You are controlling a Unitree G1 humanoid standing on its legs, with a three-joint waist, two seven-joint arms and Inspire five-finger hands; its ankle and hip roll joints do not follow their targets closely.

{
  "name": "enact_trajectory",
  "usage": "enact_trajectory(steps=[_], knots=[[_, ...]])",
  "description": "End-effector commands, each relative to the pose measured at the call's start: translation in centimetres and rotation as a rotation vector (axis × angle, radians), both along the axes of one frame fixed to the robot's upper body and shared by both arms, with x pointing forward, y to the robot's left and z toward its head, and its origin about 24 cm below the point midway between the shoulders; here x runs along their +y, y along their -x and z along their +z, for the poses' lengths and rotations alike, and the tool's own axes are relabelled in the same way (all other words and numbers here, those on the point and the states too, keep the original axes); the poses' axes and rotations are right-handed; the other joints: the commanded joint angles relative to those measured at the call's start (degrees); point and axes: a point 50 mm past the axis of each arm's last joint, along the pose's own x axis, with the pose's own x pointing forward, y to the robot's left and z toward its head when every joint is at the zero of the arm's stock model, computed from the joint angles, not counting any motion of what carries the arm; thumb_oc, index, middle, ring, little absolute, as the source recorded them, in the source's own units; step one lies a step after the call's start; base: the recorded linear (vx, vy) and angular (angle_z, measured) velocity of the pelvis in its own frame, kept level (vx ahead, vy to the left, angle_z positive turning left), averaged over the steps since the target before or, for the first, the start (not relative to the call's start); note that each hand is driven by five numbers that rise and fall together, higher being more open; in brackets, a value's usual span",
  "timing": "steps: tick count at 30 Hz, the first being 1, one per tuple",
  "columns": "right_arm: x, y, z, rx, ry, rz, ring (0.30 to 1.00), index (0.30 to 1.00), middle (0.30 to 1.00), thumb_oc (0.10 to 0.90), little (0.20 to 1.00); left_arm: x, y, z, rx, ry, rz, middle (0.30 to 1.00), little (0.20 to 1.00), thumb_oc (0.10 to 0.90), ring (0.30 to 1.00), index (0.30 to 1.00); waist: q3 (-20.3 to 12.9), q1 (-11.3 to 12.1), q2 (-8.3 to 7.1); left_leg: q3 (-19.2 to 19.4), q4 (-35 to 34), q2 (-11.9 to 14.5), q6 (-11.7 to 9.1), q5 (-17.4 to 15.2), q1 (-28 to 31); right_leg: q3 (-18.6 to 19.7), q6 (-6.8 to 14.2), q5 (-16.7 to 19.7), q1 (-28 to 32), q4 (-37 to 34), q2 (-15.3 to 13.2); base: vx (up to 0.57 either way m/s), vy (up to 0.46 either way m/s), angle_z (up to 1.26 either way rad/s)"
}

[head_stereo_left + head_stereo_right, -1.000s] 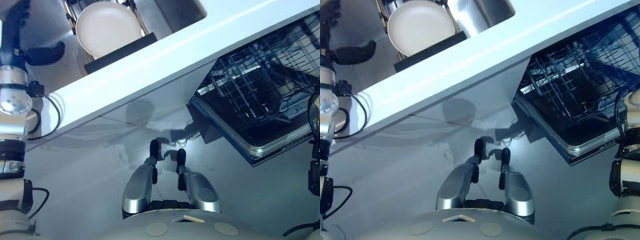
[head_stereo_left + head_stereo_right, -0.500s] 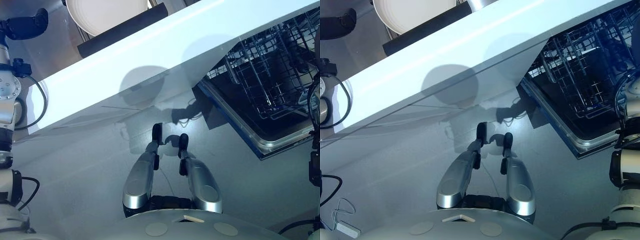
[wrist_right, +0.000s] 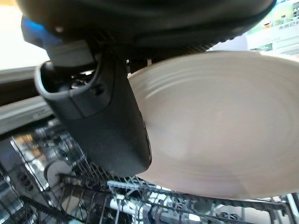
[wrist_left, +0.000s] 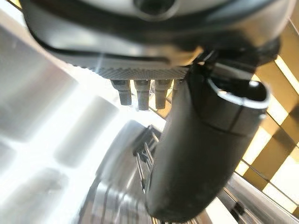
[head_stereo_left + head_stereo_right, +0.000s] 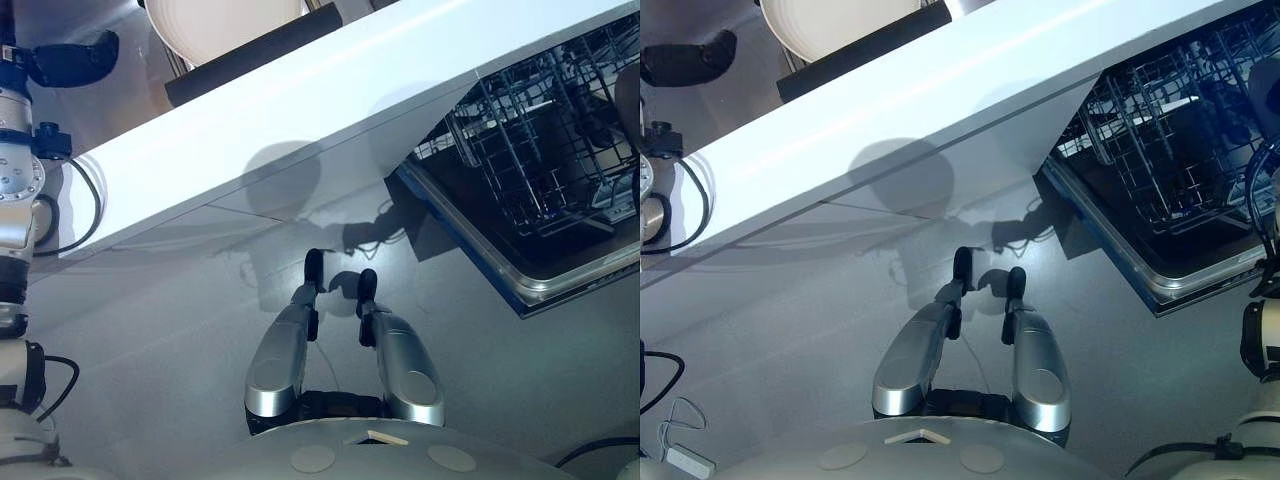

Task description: Pick up plates and place into dishwasher.

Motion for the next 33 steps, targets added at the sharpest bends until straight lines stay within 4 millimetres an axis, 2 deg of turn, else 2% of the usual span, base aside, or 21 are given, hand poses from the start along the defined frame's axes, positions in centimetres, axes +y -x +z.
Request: enact_trajectory(steps=[1,2,3,7,13,25,33], knots=[[1.4,-1.0,-0.5,0.099,0.042,0.082,0.349,0.349,0.349,0.158,0.258,-1.3,0.9,2.5,-0.173,0.033,-0.120,0.900,0.900,0.800,0.900,0.900,-4.12,0.51,-1.83,2.08,6.87,-2.63,0.68,-8.14,-0.56,-0.20,1.99,0.10,-3.85,3.02,-0.03,0.00,0.000,0.00],[1.6,-1.2,-0.5,0.106,0.041,0.083,0.519,0.519,0.519,0.355,0.455,-1.5,0.8,2.4,-0.165,0.034,-0.128,0.900,0.900,0.800,0.900,0.900,-4.22,0.56,-1.81,2.06,6.89,-2.68,0.70,-8.17,-0.39,-0.15,1.98,0.11,-3.62,2.92,-0.05,0.00,0.000,0.00],[1.8,-1.5,-0.6,0.117,0.040,0.088,0.900,0.900,0.900,0.800,0.900,-1.6,0.7,2.3,-0.158,0.038,-0.136,0.900,0.900,0.800,0.900,0.900,-4.29,0.55,-1.83,2.12,6.98,-2.73,0.72,-8.19,-0.25,-0.05,1.97,0.16,-3.43,2.82,-0.06,0.00,0.000,0.00],[2.5,-2.1,-0.9,0.124,0.041,0.103,0.900,0.900,0.900,0.800,0.900,-1.9,0.3,1.6,-0.123,0.046,-0.156,0.900,0.900,0.800,0.900,0.900,-4.75,0.76,-1.63,2.16,7.03,-2.74,0.72,-8.25,0.74,0.12,2.04,0.36,-2.32,2.45,-0.14,0.00,0.000,0.00],[3.5,-2.7,-0.3,0.067,0.067,0.131,0.900,0.900,0.900,0.800,0.900,-2.1,0.0,0.2,-0.067,0.064,-0.193,0.900,0.900,0.800,0.900,0.900,-6.13,0.84,-1.44,2.23,7.01,-2.95,0.70,-8.49,2.55,0.39,2.30,0.61,-0.20,1.61,-0.37,0.02,0.013,-0.01],[3.8,-1.9,-2.0,0.061,0.056,0.188,0.900,0.900,0.900,0.800,0.900,-2.2,0.6,-3.7,0.045,0.094,-0.220,0.900,0.900,0.800,0.900,0.900,-9.18,0.33,-1.47,2.53,5.38,-3.07,0.61,-8.22,6.86,0.54,3.17,1.60,3.66,-0.03,-0.95,0.05,0.035,-0.01],[3.7,-0.6,-3.7,0.065,0.048,0.226,0.900,0.900,0.900,0.800,0.900,-1.8,1.5,-6.0,0.105,0.118,-0.218,0.900,0.900,0.800,0.900,0.900,-11.74,-0.27,-1.52,2.93,3.25,-3.14,0.67,-8.29,10.83,0.33,3.85,2.22,7.25,-2.10,-1.52,0.04,0.049,-0.06]])
